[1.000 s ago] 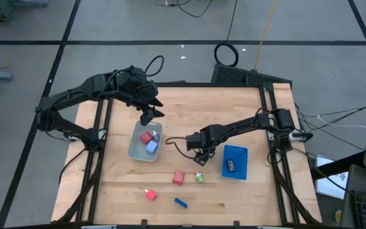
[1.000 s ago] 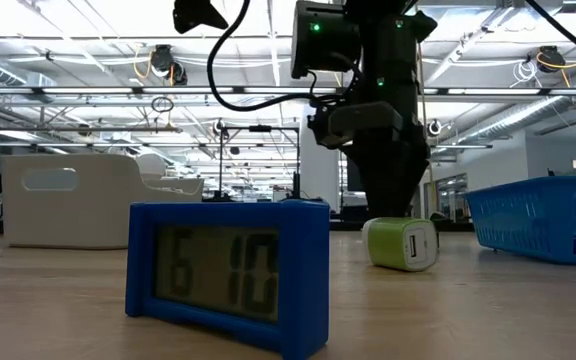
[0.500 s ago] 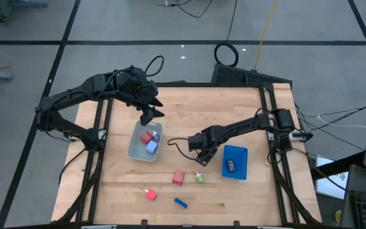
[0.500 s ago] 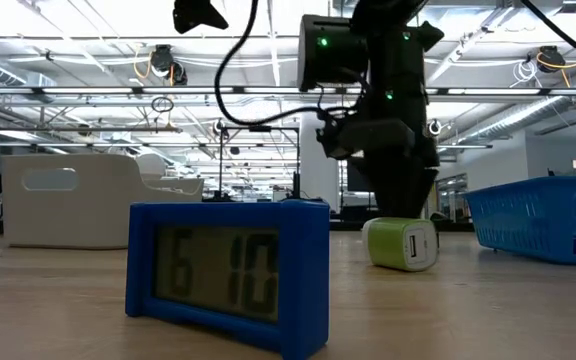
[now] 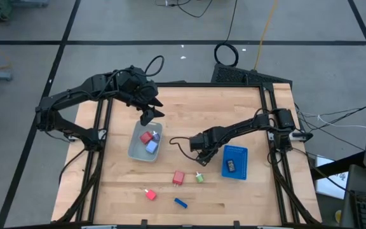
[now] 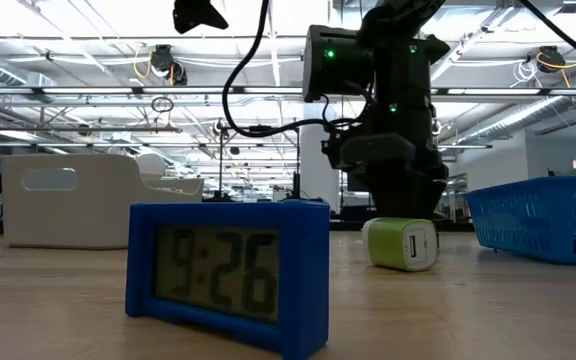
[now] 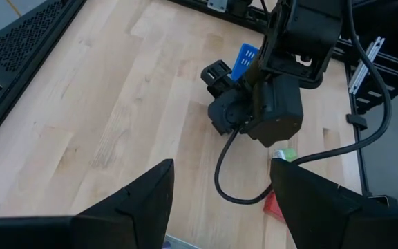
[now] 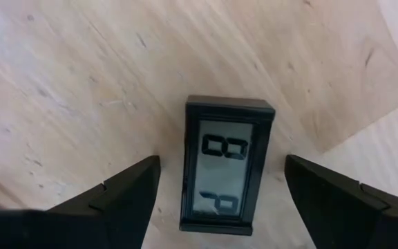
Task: Pick & Place Office items
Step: Put the black digital clock into the blue bin
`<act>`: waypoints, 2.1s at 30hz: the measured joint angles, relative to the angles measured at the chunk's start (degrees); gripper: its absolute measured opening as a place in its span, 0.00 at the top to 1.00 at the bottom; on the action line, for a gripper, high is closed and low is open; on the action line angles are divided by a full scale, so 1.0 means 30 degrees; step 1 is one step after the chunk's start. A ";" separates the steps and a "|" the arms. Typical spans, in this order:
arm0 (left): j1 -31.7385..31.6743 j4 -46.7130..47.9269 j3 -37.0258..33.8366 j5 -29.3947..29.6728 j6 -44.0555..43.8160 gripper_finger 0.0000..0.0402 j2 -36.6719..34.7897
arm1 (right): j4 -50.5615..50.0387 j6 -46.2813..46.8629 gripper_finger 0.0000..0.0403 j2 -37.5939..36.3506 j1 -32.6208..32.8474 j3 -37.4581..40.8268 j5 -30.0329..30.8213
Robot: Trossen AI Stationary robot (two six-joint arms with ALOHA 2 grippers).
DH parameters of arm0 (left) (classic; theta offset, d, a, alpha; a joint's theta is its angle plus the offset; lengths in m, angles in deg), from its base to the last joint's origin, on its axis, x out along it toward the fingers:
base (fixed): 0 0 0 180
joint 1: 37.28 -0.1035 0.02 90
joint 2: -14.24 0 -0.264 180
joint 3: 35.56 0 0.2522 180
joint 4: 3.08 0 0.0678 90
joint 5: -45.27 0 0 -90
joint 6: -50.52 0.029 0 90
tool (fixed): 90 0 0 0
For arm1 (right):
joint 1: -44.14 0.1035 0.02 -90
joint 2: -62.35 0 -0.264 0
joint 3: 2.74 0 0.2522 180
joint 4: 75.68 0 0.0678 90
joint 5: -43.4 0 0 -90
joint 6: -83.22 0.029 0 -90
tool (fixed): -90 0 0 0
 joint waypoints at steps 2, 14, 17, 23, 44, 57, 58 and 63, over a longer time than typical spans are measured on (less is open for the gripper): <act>0.0000 0.0005 0.0000 0.0000 -0.0007 0.39 0.0000 | 0.0061 0.0080 0.26 0.0000 0.0000 0.0000 -0.0006; 0.0002 0.0005 0.0000 0.0000 -0.0016 0.39 0.0000 | 0.0276 0.0014 0.57 0.0015 0.0000 0.0000 0.0052; 0.0002 0.0005 0.0000 0.0000 -0.0017 0.39 0.0000 | 0.0380 -0.0090 0.65 0.0015 0.0000 -0.0013 0.0023; 0.0000 0.0005 0.0000 0.0000 0.0025 0.39 0.0000 | 0.0526 0.0031 0.65 0.0013 0.0000 -0.0029 -0.0065; 0.0007 0.0712 0.0000 0.0000 0.0015 0.39 -0.0004 | -0.2685 0.1426 0.66 -0.4922 0.0057 -0.0153 -0.0182; 0.0004 0.1080 0.0008 0.0012 -0.0064 0.39 -0.0588 | -0.7163 0.2404 0.66 -0.7489 0.1625 0.0096 0.0555; 0.0000 0.1198 -0.0015 0.0064 -0.0117 0.39 -0.0684 | -0.7145 0.2487 0.66 -0.7512 0.1869 0.0287 0.0548; 0.0000 0.1427 0.0000 0.0058 -0.0197 0.39 -0.1426 | -0.7234 0.3141 0.66 -0.7479 0.2669 0.1427 0.0452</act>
